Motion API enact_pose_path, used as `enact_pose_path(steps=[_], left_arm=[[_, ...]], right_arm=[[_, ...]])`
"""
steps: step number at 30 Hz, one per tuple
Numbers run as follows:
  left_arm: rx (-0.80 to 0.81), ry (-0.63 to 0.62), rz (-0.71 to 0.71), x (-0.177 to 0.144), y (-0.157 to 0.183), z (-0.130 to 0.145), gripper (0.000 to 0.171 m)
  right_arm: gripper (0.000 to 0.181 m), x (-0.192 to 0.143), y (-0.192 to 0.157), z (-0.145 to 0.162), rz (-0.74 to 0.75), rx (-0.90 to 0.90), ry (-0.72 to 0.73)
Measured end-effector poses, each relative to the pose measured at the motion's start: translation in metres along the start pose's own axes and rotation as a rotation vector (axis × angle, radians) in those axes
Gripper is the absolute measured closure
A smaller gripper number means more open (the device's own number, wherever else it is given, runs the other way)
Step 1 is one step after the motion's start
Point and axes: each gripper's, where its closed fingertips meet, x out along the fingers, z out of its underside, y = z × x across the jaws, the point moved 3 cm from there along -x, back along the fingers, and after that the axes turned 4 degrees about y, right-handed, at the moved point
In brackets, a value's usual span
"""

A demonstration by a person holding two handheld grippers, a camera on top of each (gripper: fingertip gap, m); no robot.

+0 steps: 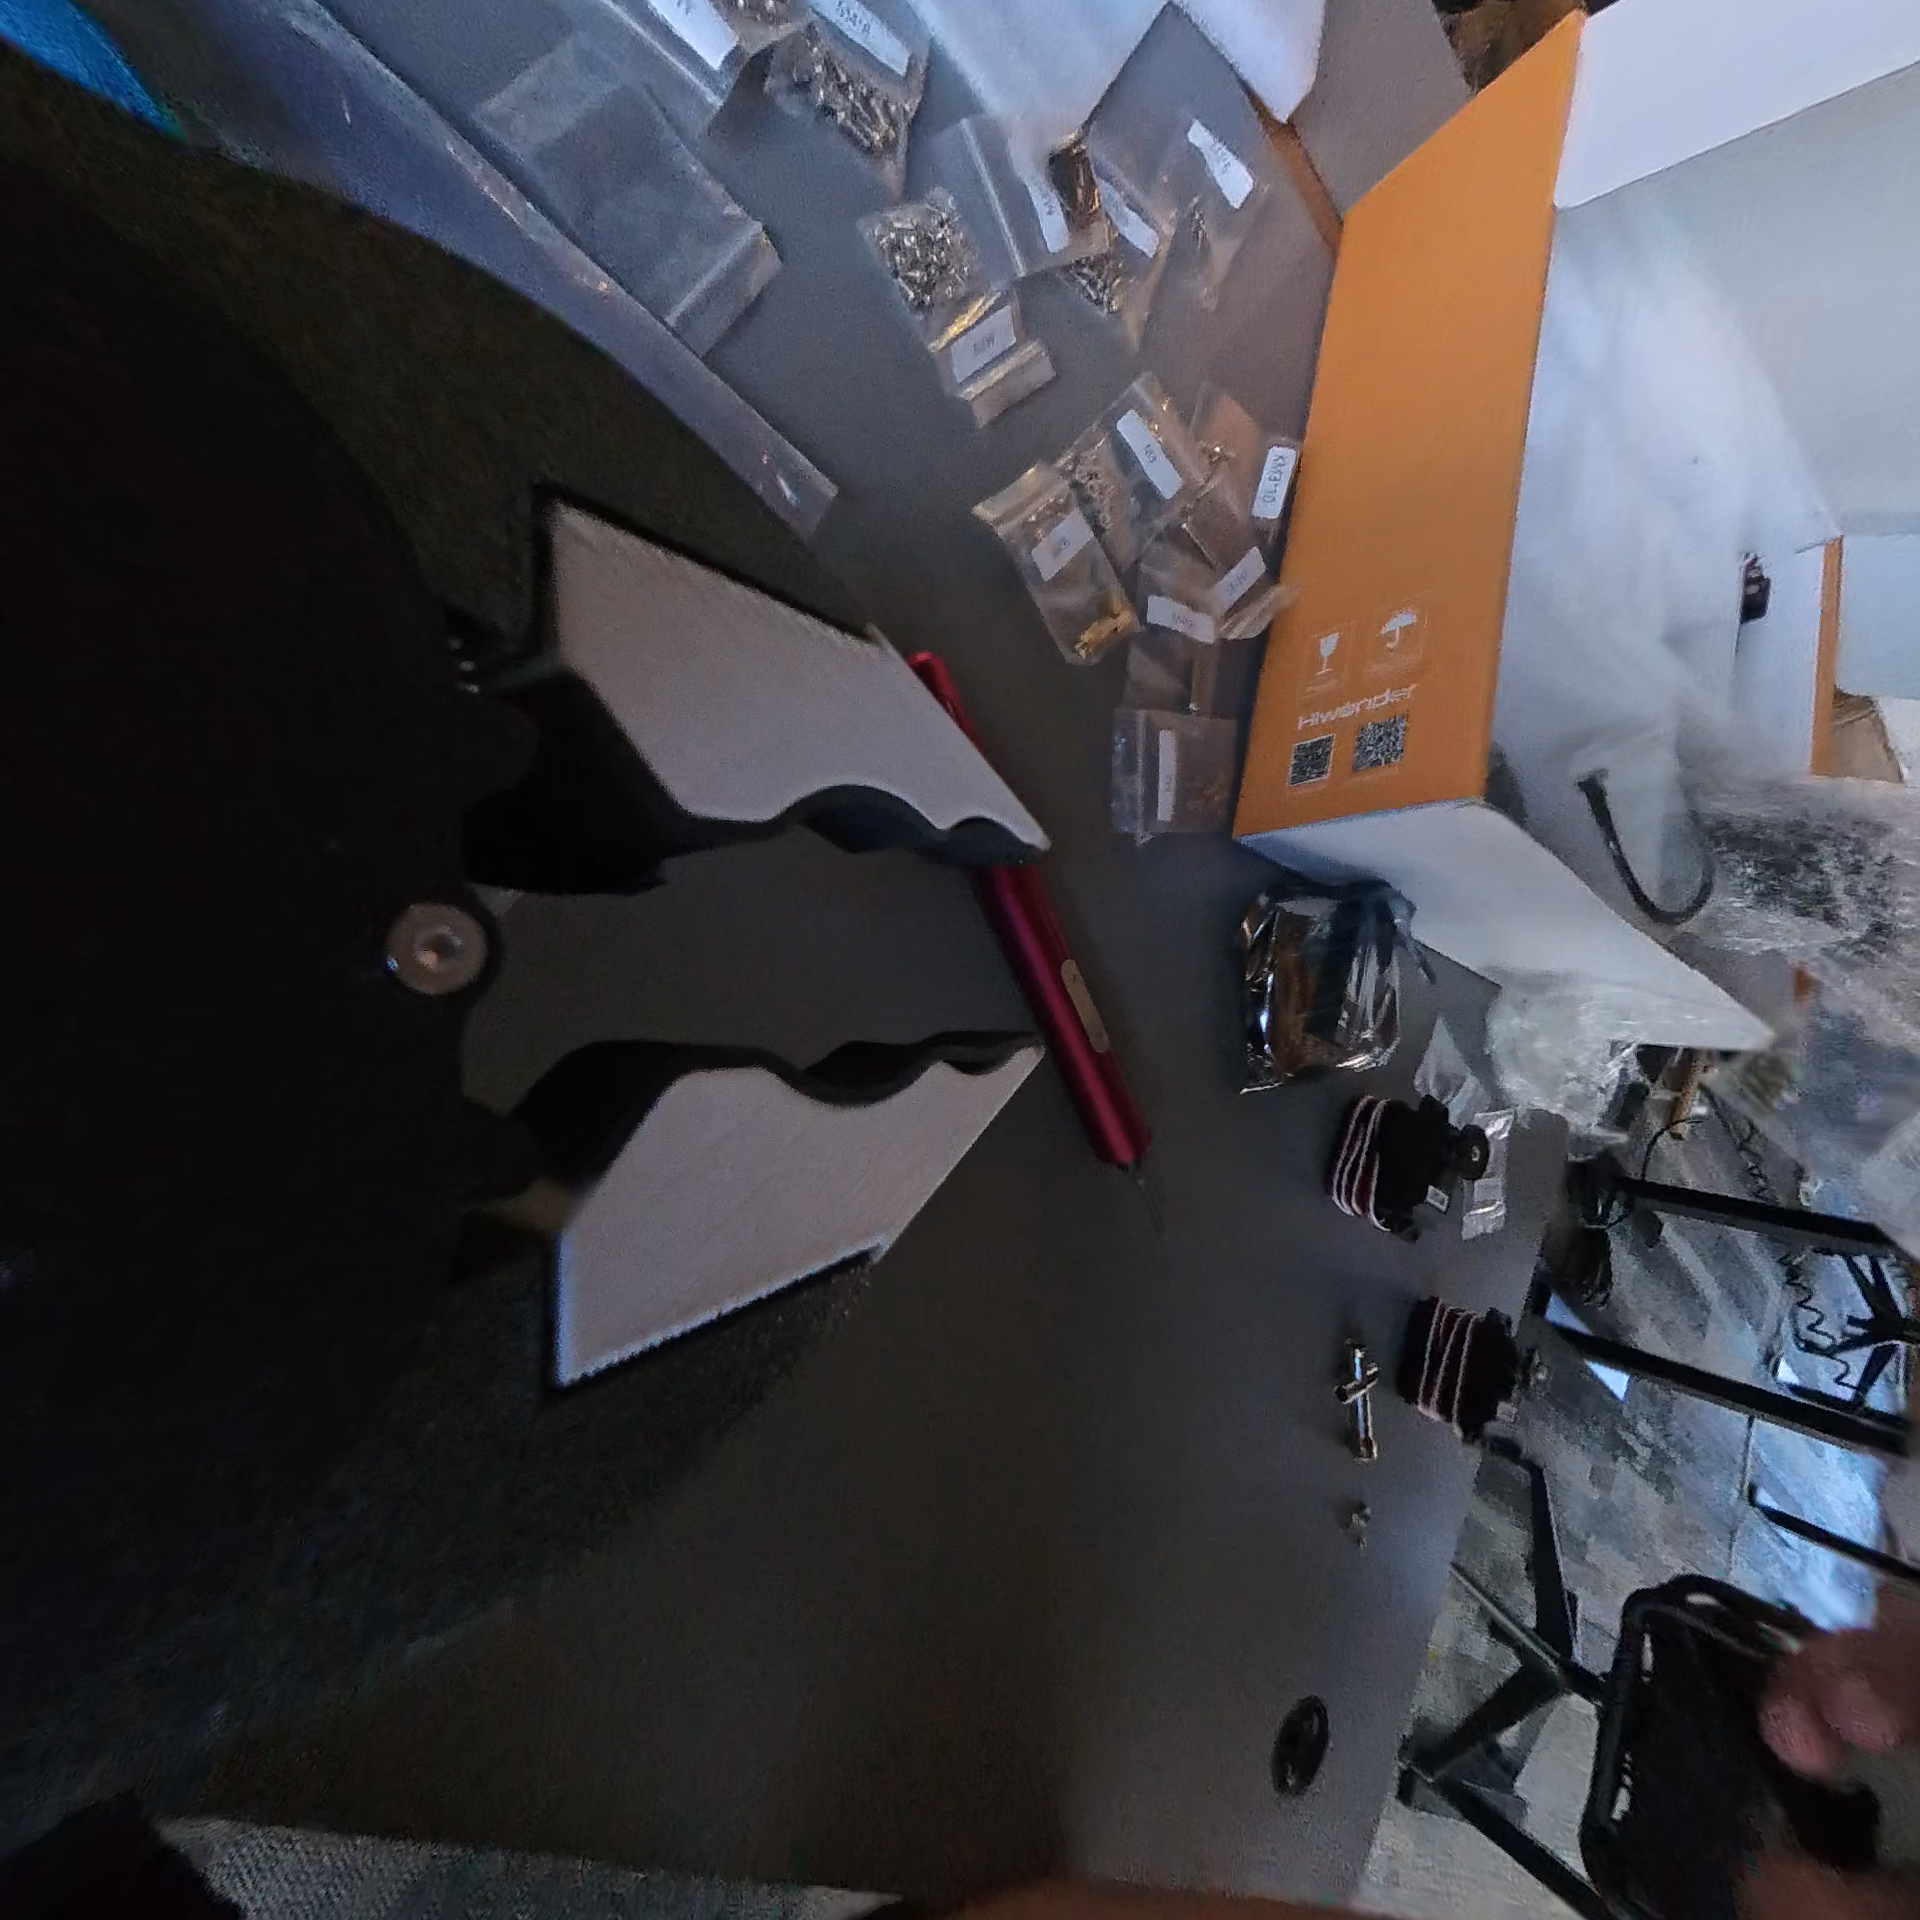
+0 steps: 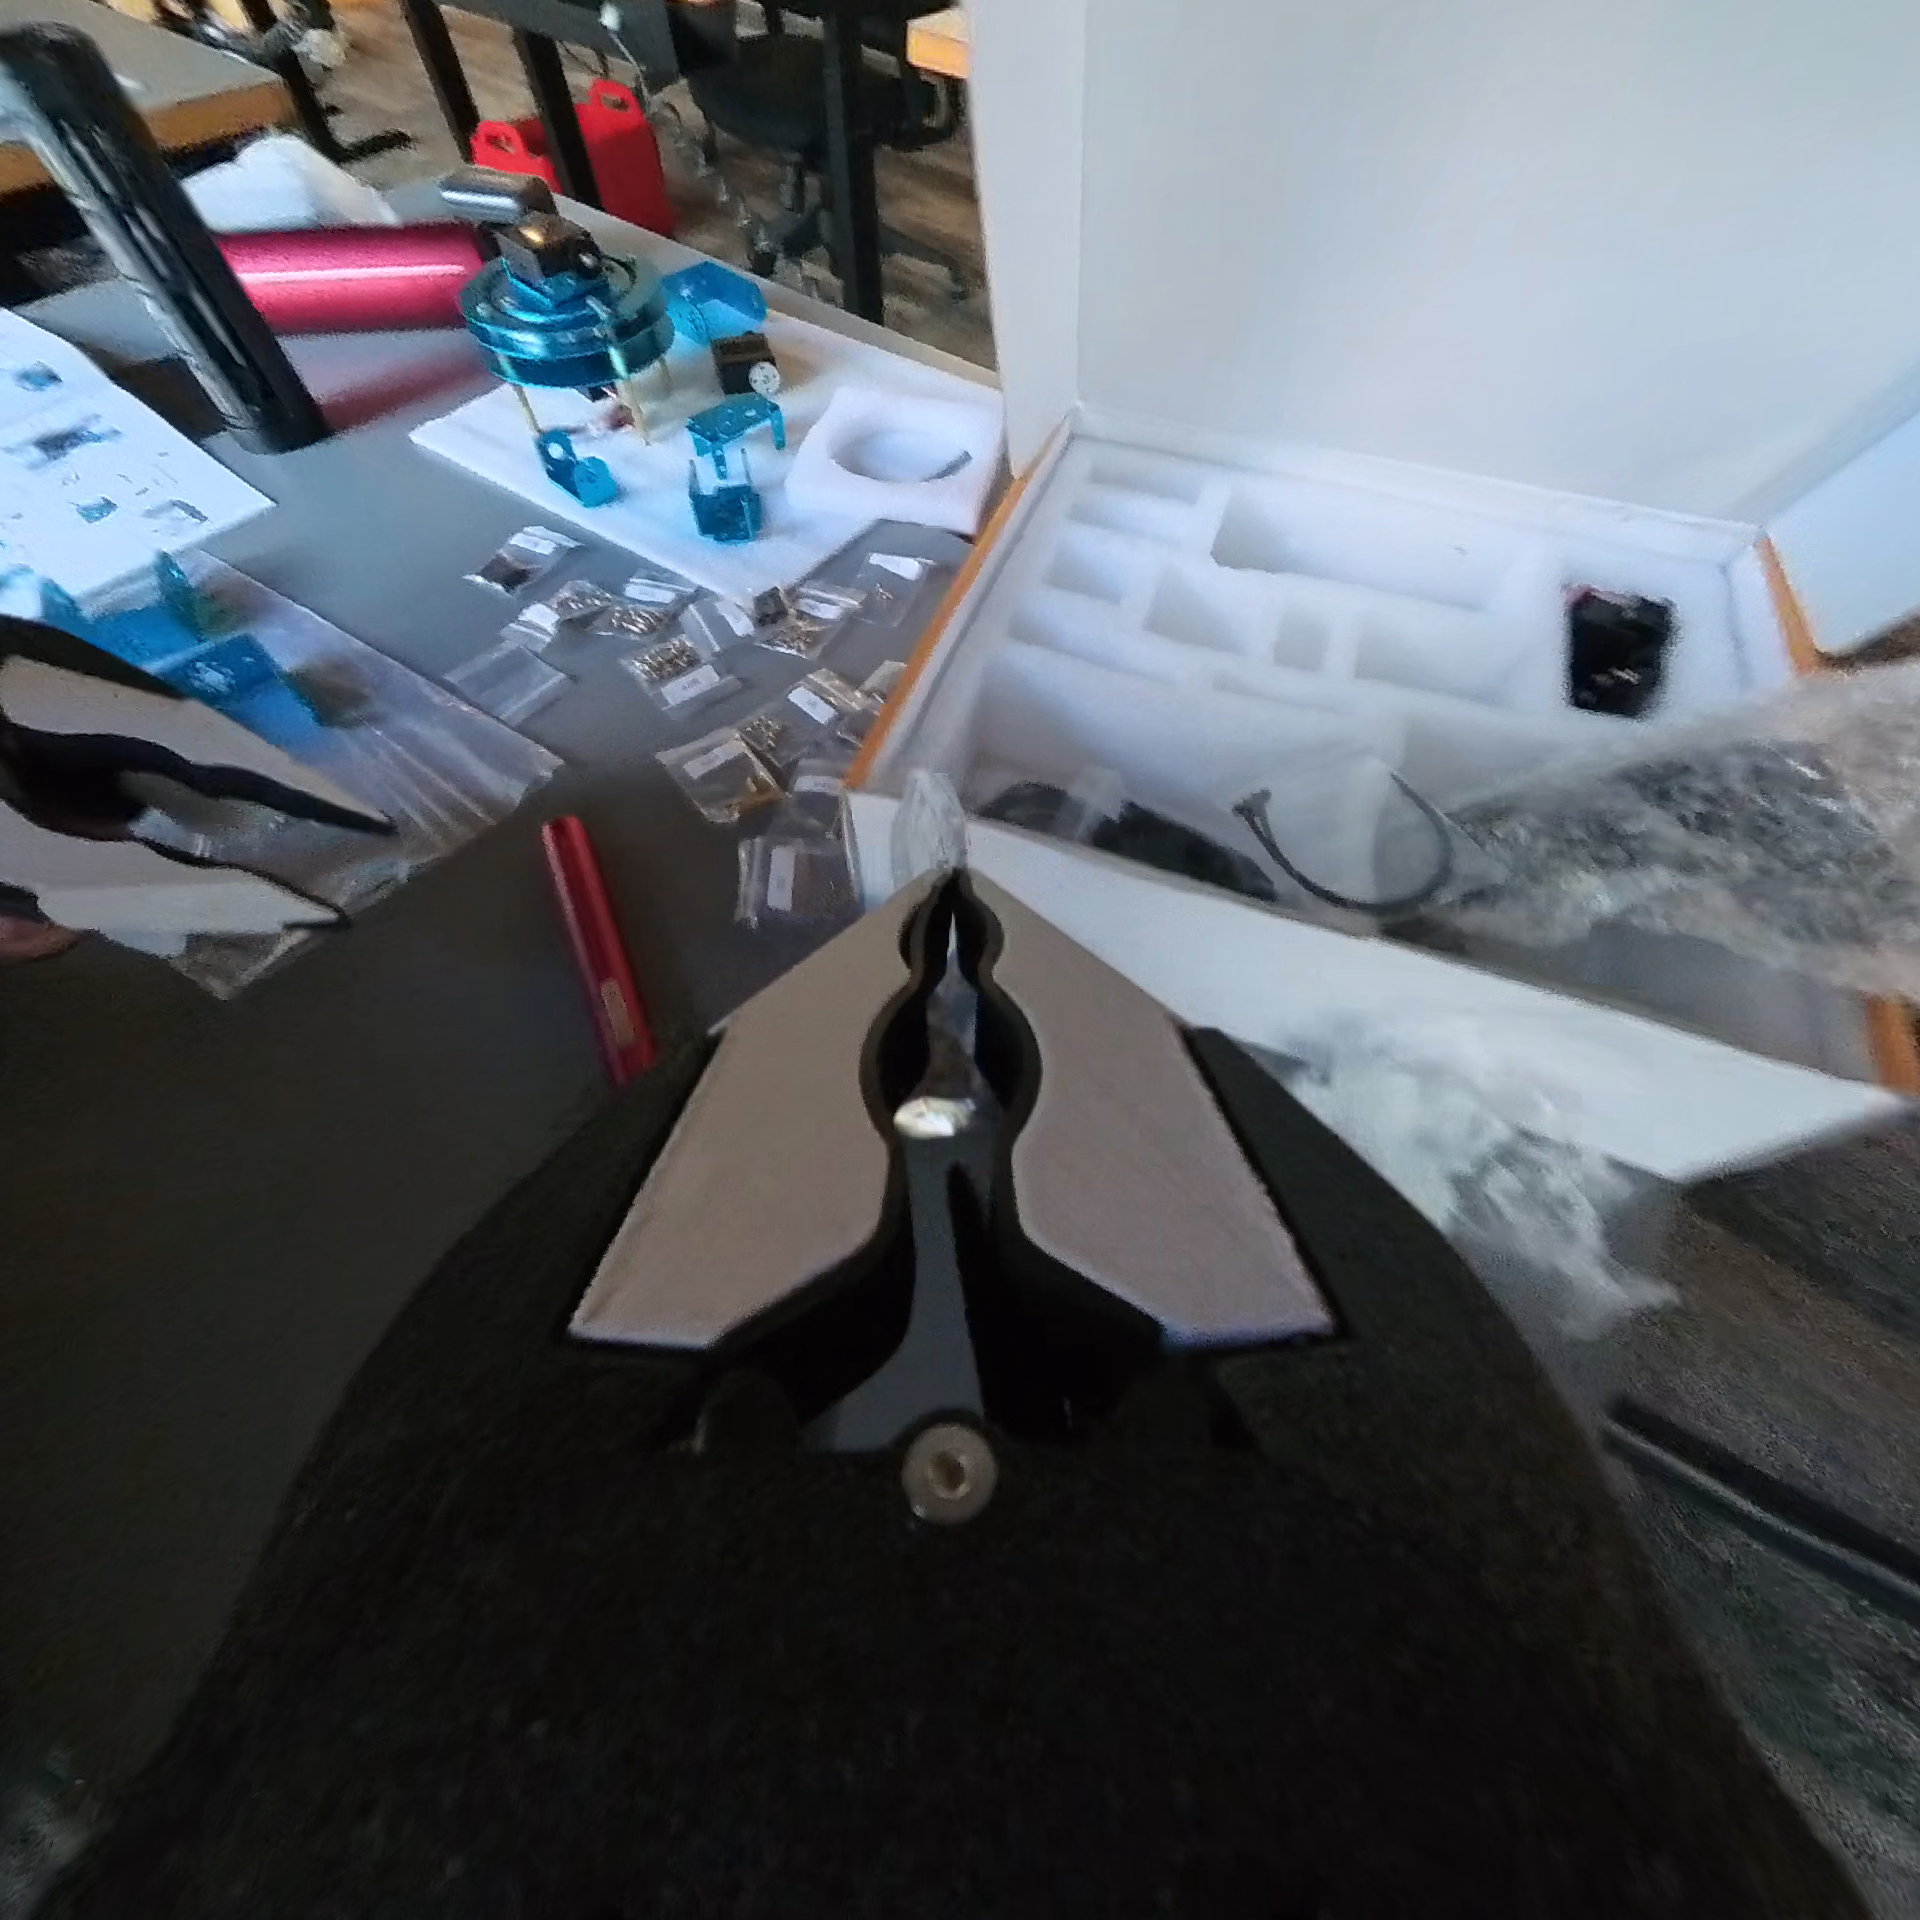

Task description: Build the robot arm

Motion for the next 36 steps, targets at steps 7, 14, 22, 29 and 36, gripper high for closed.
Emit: enact_pose_path(steps=[7,14,22,29,36], left_arm=[[-0.072,-0.038,0.031,-0.007,-0.004,0.009,0.14],[-0.123,-0.015,-0.022,-0.042,-0.026,0.017,0.14],[-0.106,0.008,-0.18,-0.136,-0.067,0.042,0.138],[-0.049,0.151,-0.315,-0.201,-0.099,0.032,0.128],[0.162,0.173,-0.475,-0.219,-0.105,0.006,0.103]], right_arm=[[0.181,-0.063,0.011,0.014,0.169,-0.022,-0.098],[0.181,-0.069,0.001,0.008,0.196,-0.017,-0.096],[0.181,-0.009,-0.056,-0.028,-0.084,0.121,0.044],[0.181,0.096,-0.158,-0.076,-0.503,0.169,-0.035],[0.181,0.164,-0.272,-0.112,-0.787,0.122,-0.128]])
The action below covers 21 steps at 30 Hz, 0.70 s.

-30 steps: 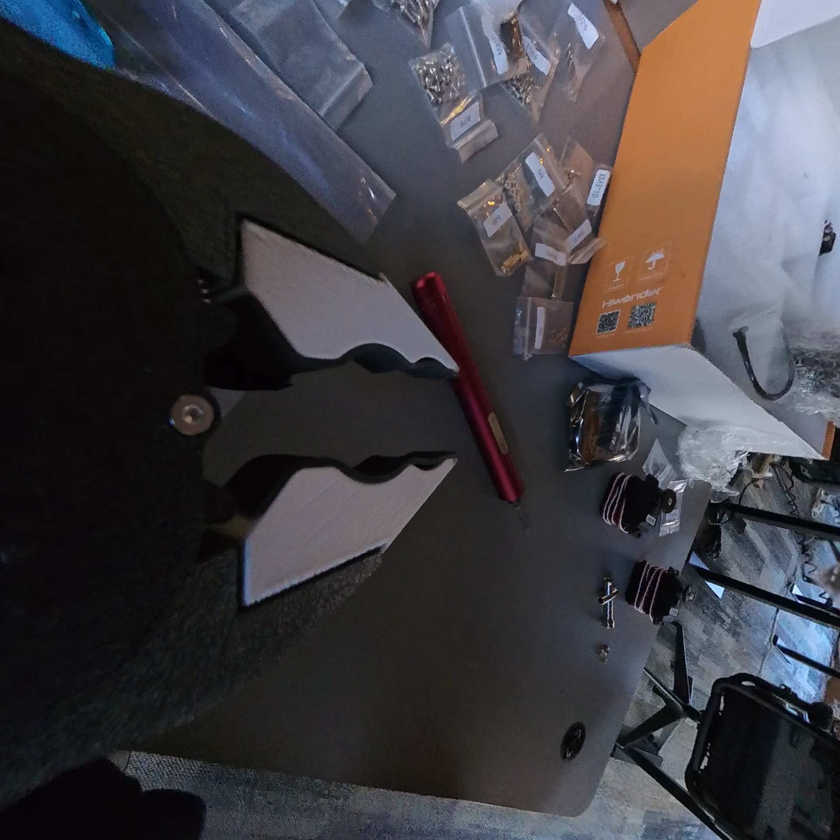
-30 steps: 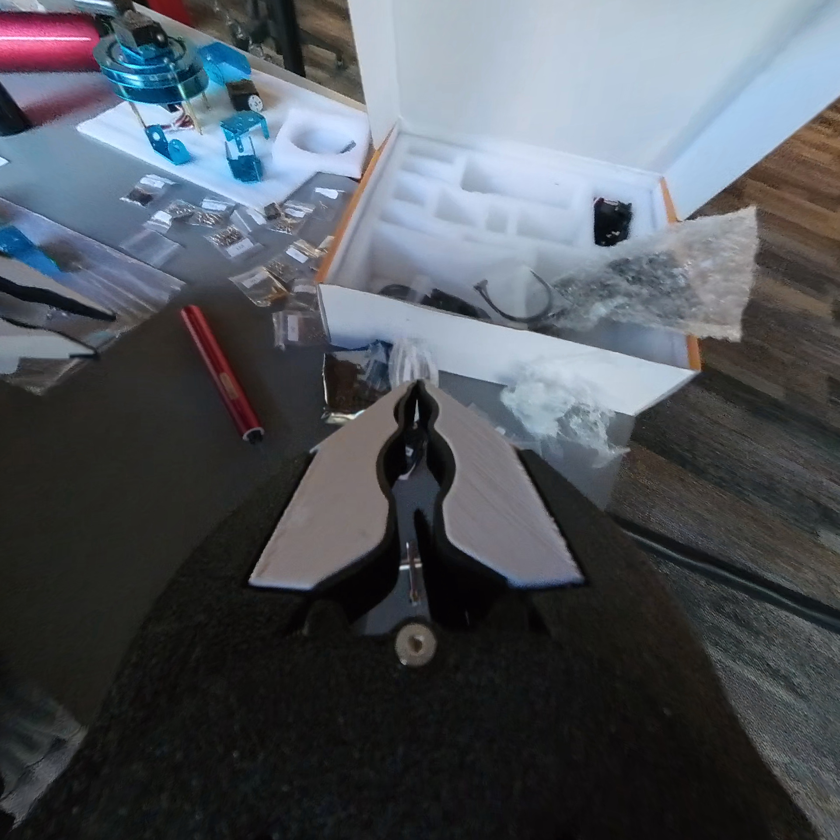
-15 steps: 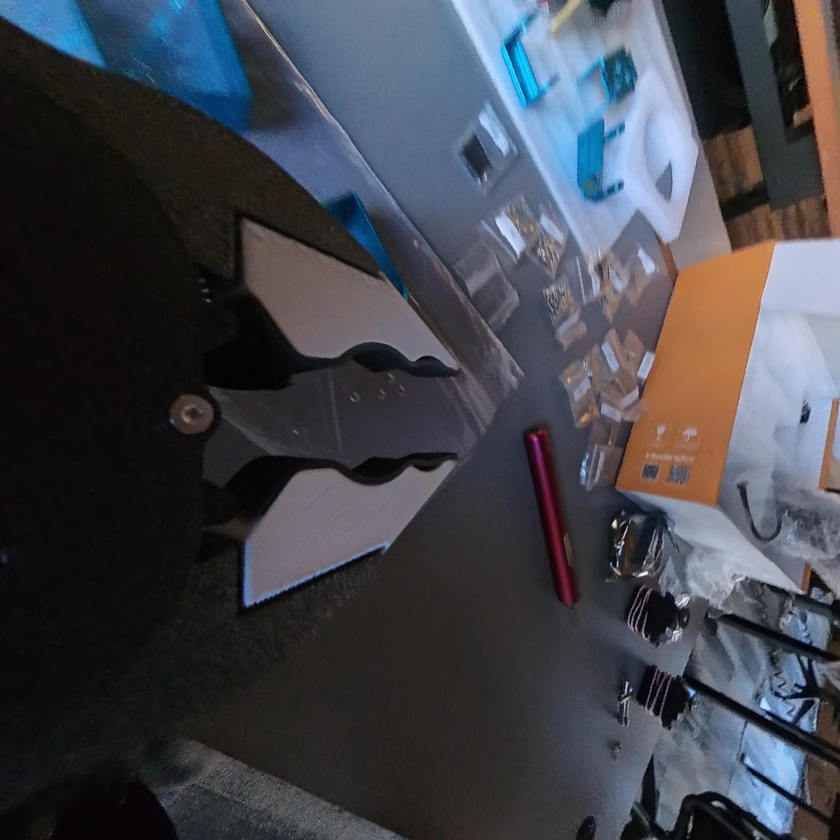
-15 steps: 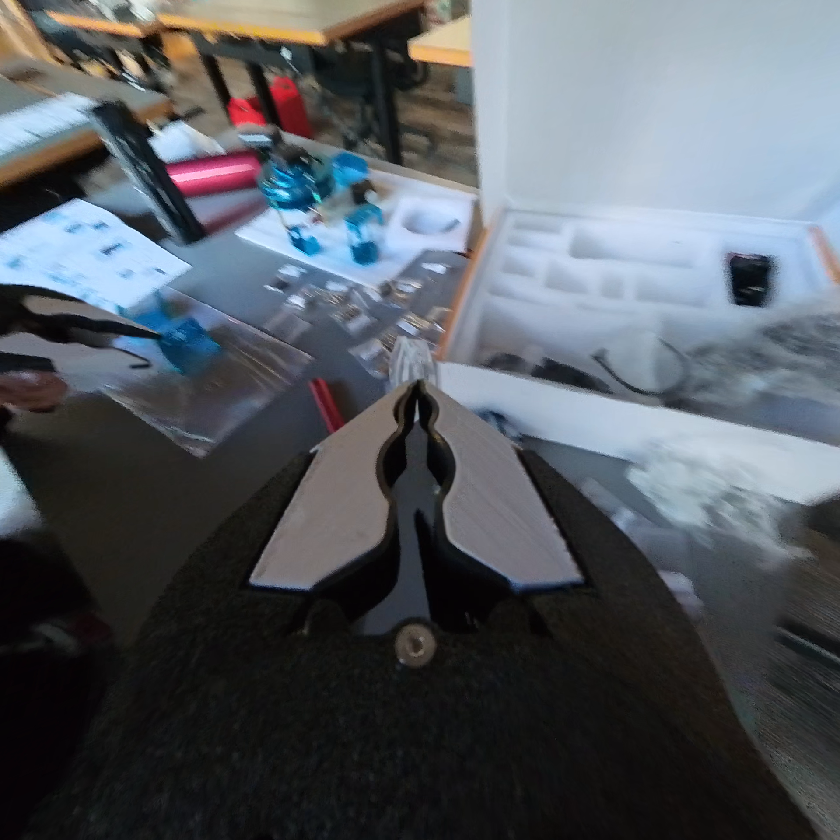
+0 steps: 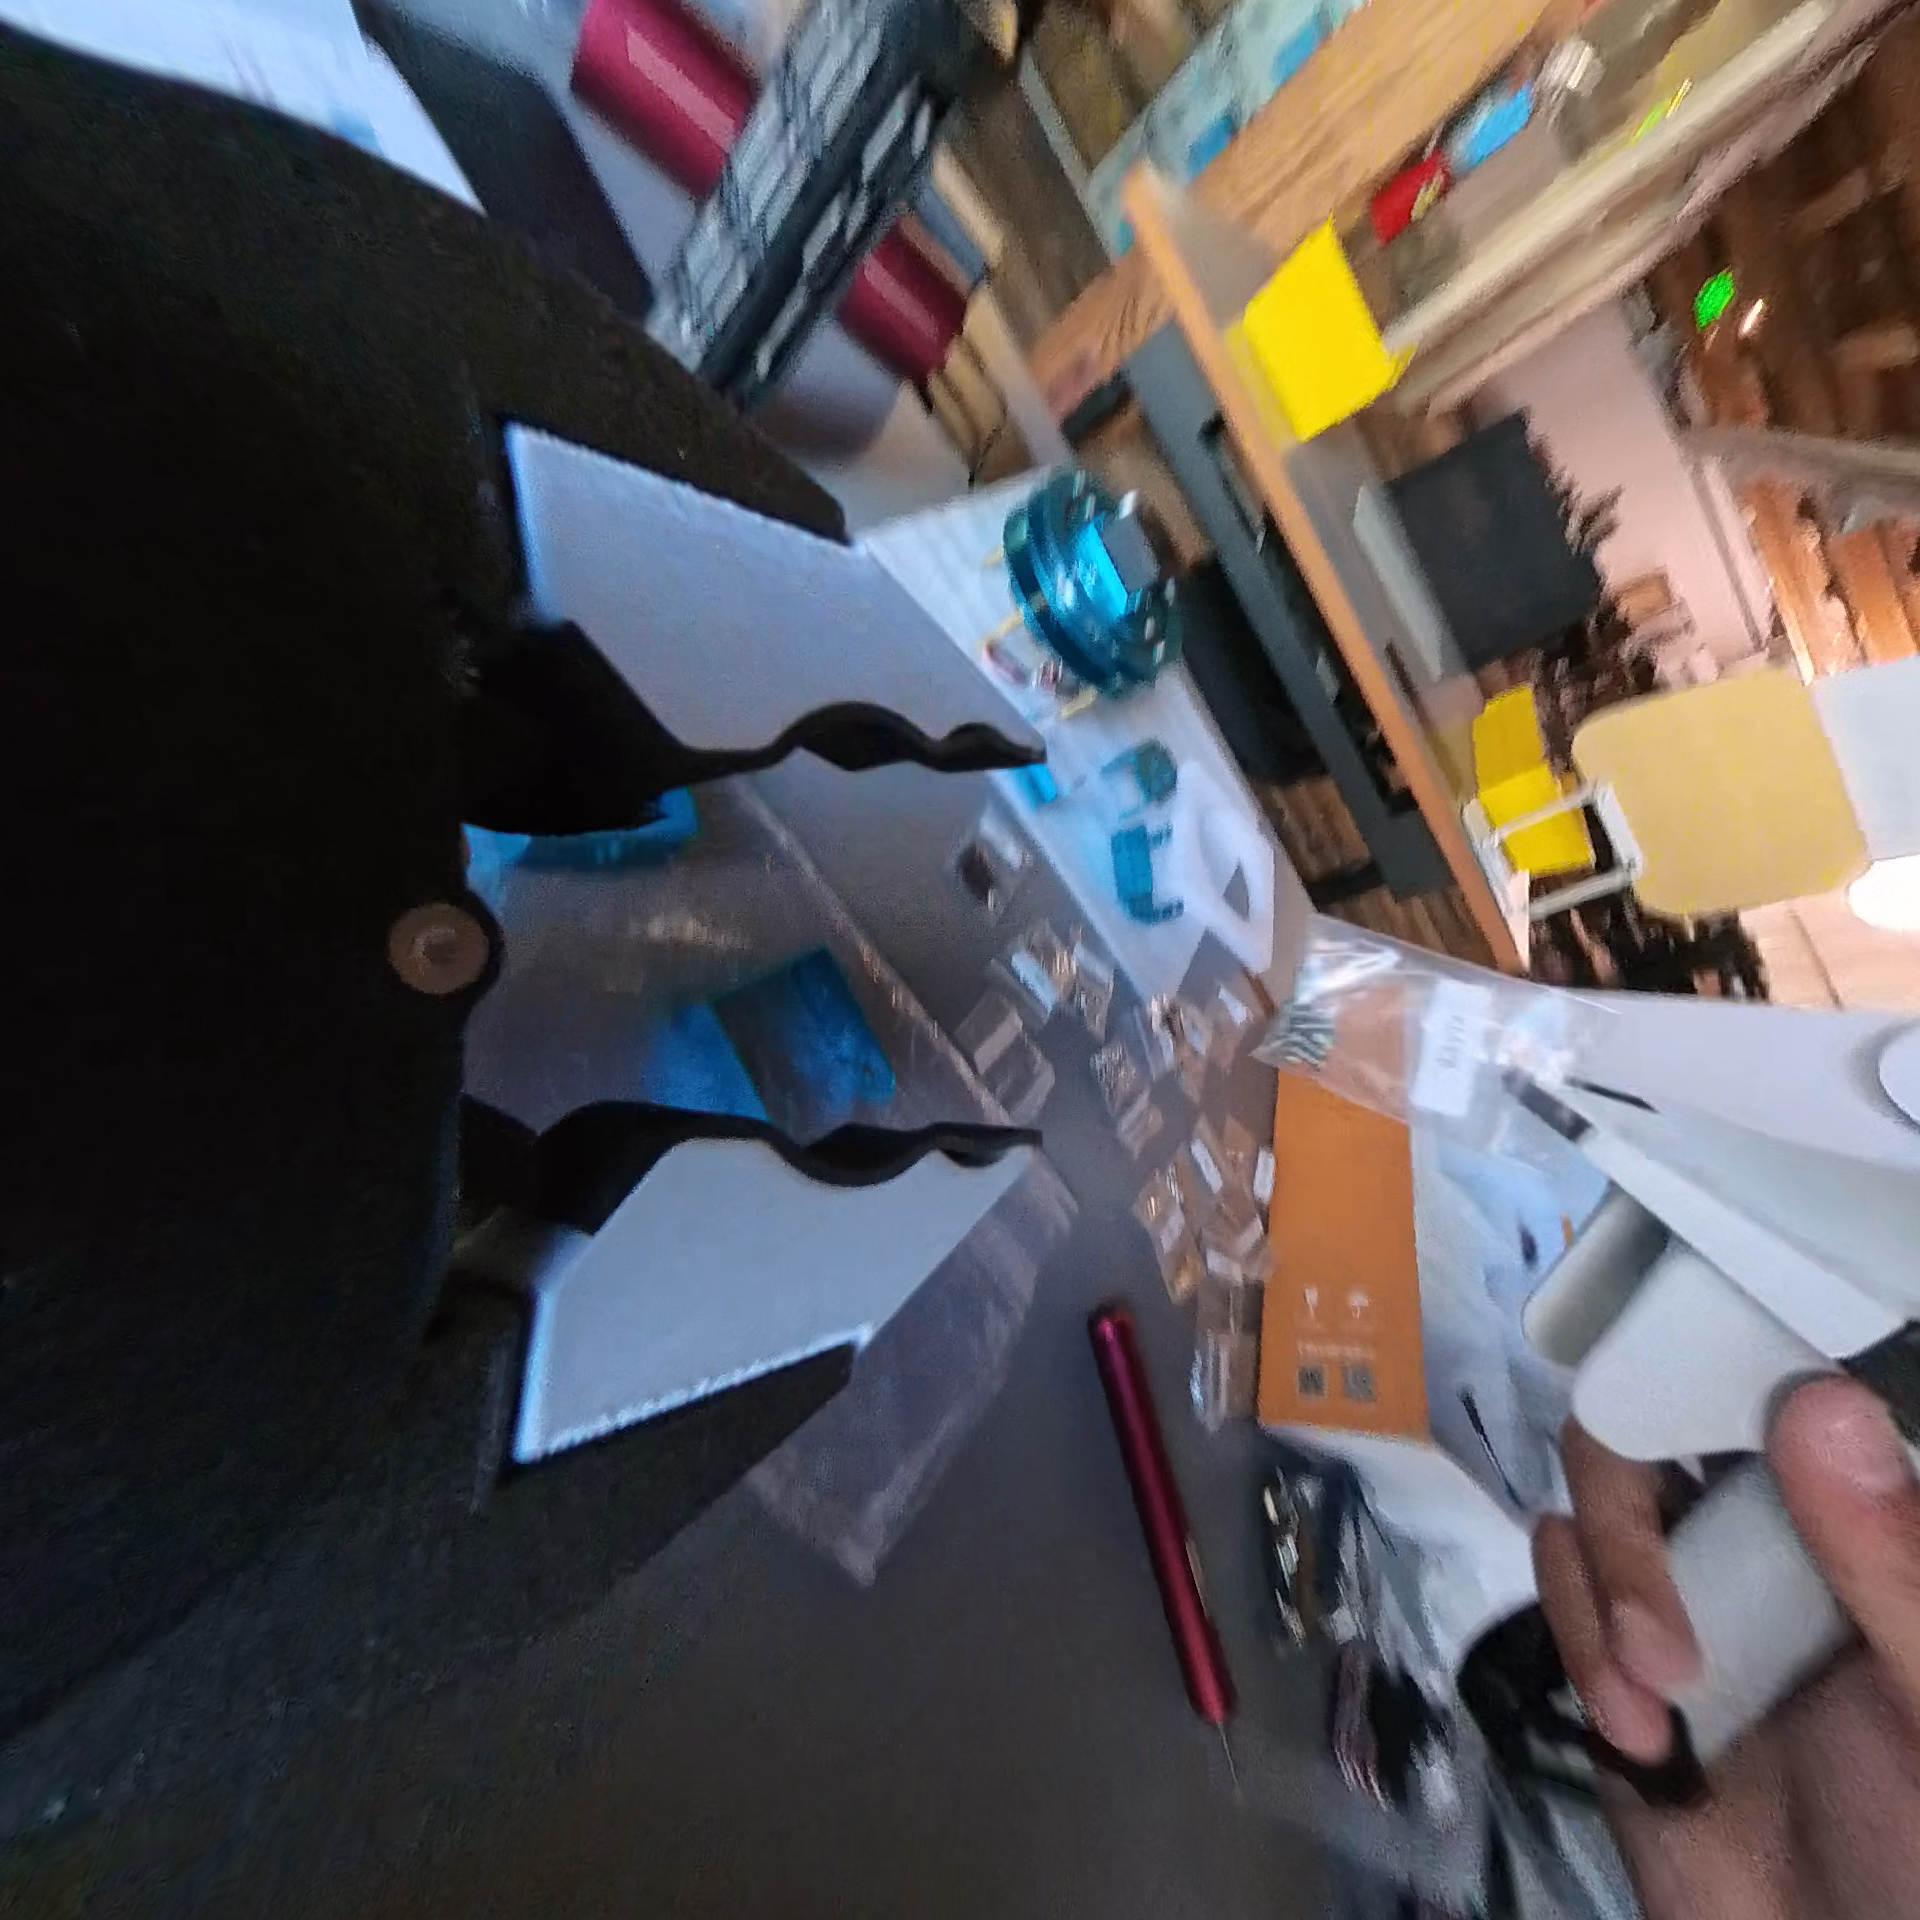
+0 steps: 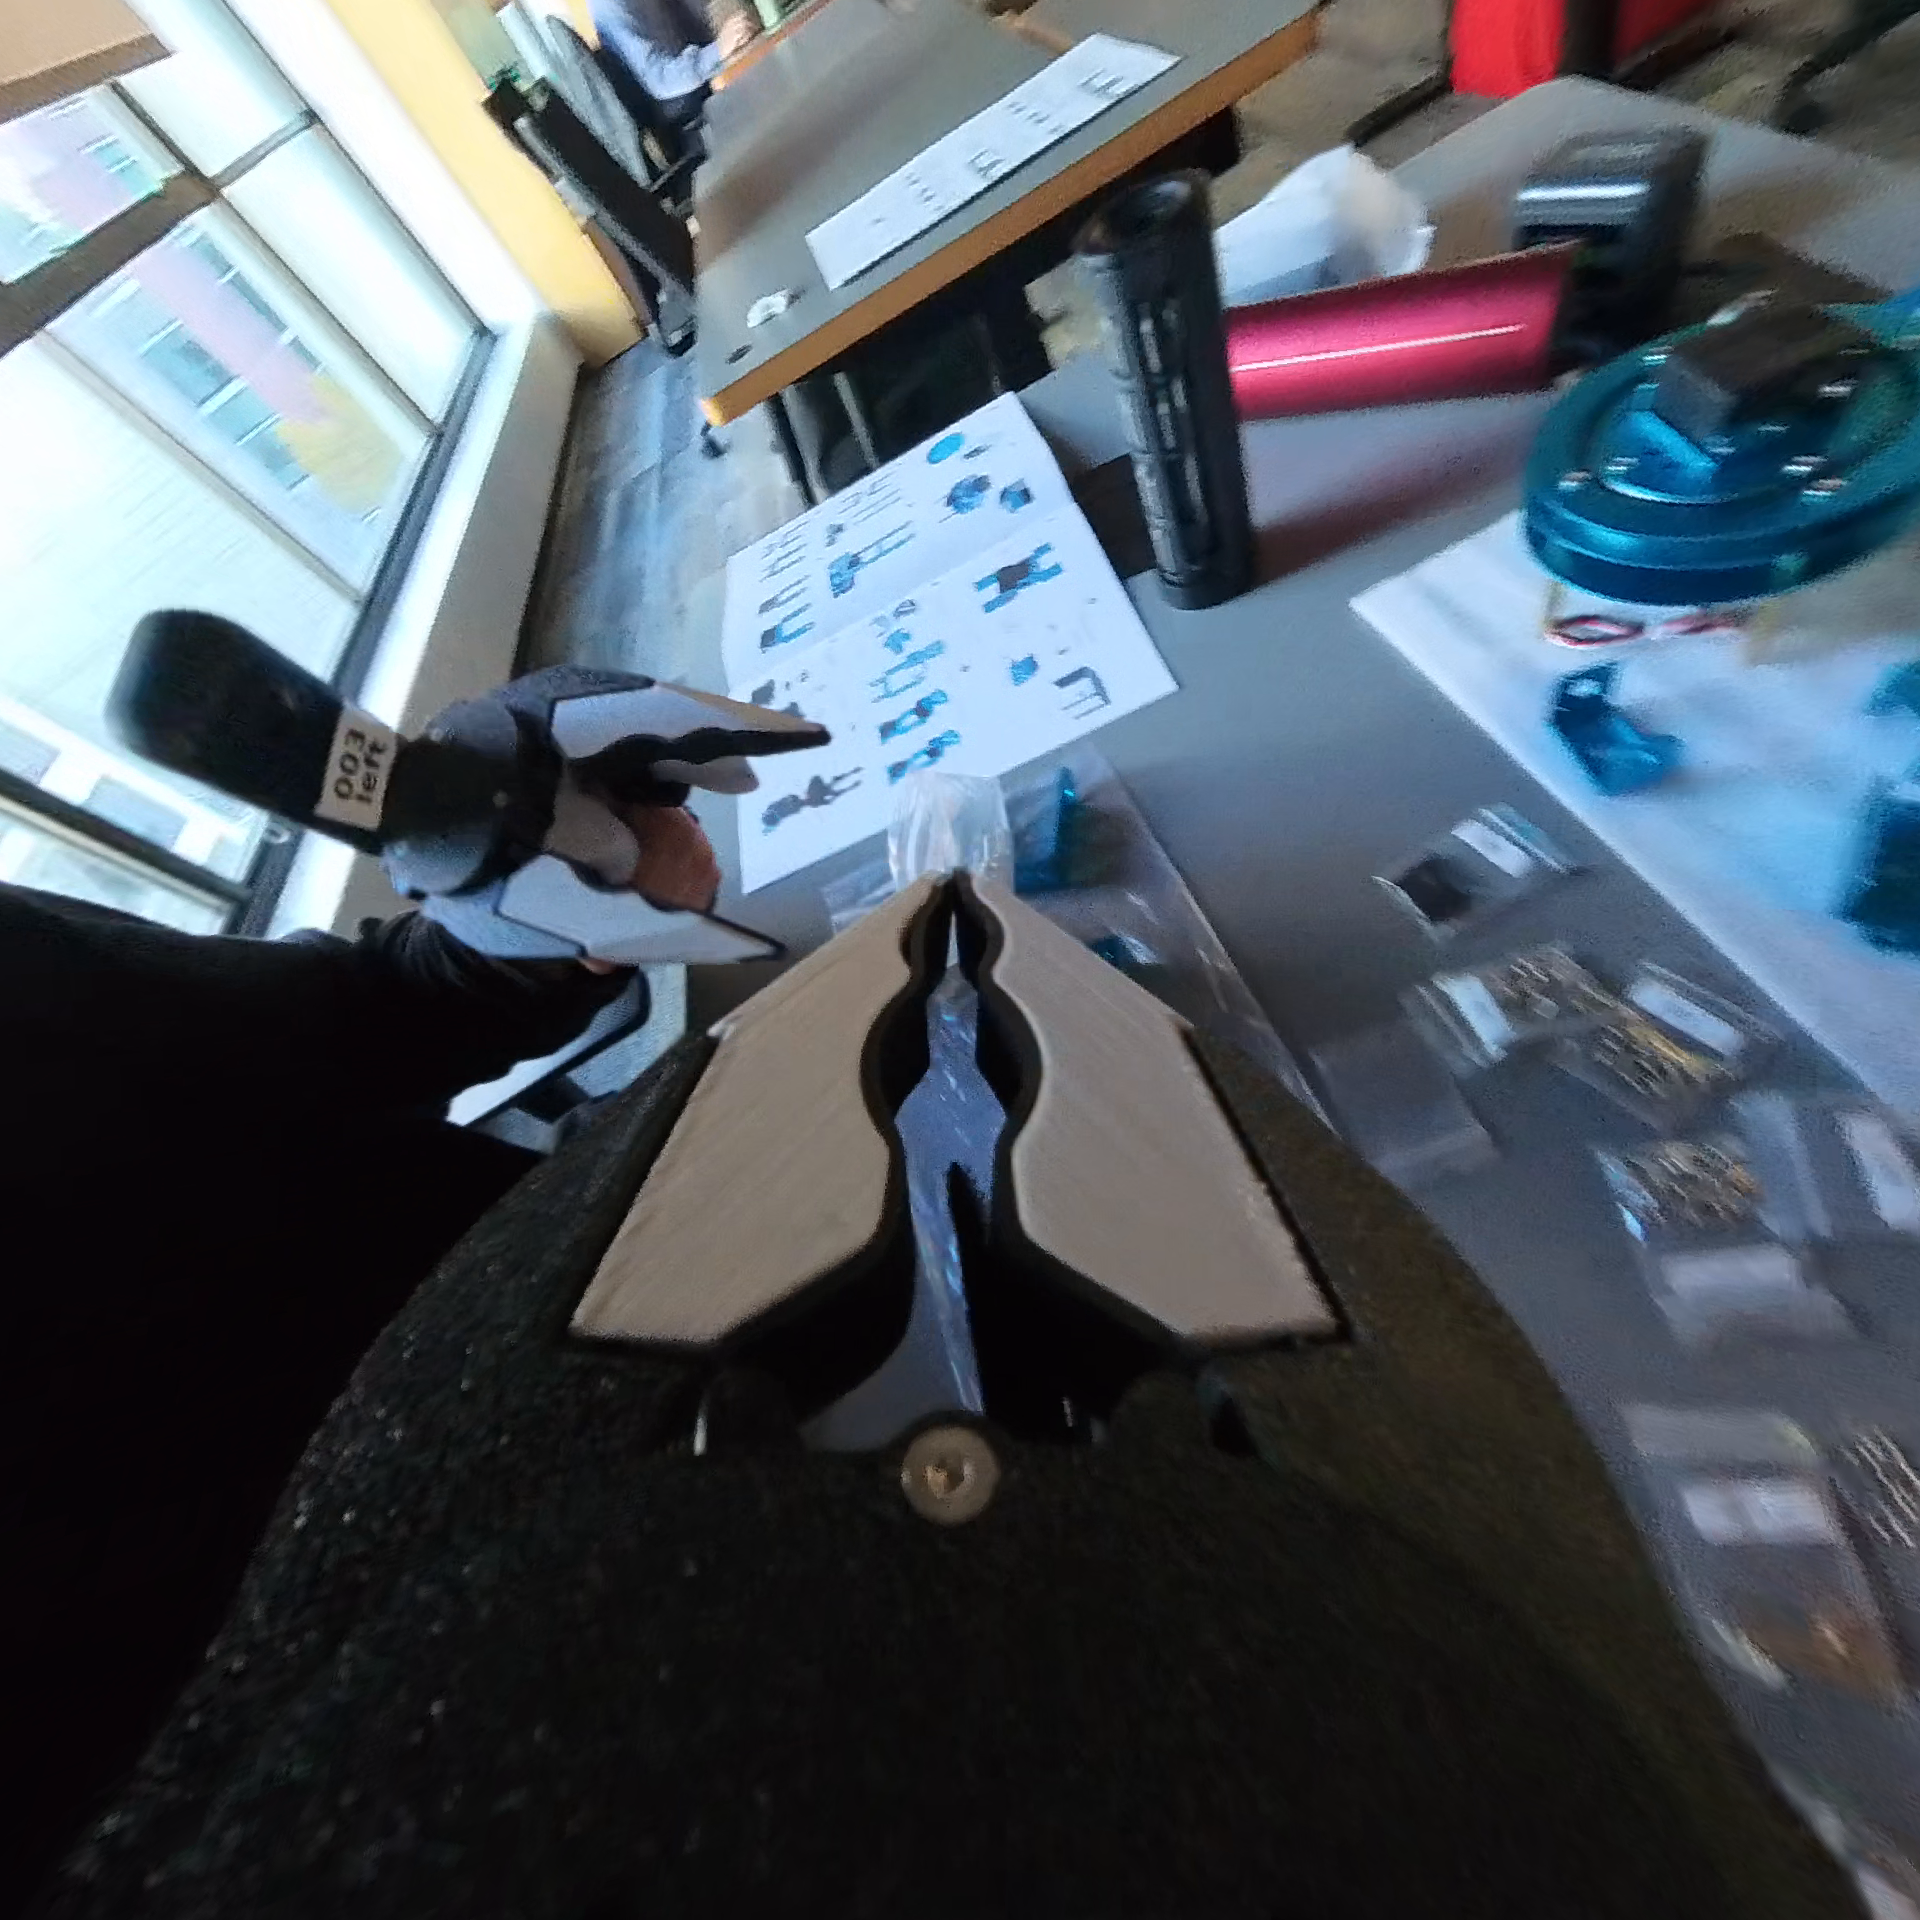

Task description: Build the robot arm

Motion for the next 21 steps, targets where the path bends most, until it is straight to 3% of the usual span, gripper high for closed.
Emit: enact_pose_path(steps=[3,8,11,16,21], left_arm=[[0.124,0.01,-0.127,0.007,-0.012,0.002,0.099],[0.146,0.125,-0.212,0.011,-0.025,-0.003,0.094],[0.147,0.155,-0.221,0.007,-0.03,-0.006,0.094],[0.249,0.115,-0.208,0.012,-0.021,0.002,0.102],[0.226,0.1,-0.211,0.017,-0.023,0.009,0.114]], right_arm=[[0.181,0.039,-0.014,-0.002,-0.066,0.005,-0.035],[0.181,0.087,-0.04,0.007,-0.221,0.043,-0.064],[0.181,0.099,-0.046,0.01,-0.306,0.104,-0.052],[0.181,0.11,-0.035,0.019,-0.276,0.112,-0.08],[0.181,0.114,-0.034,0.023,-0.274,0.088,-0.111]])
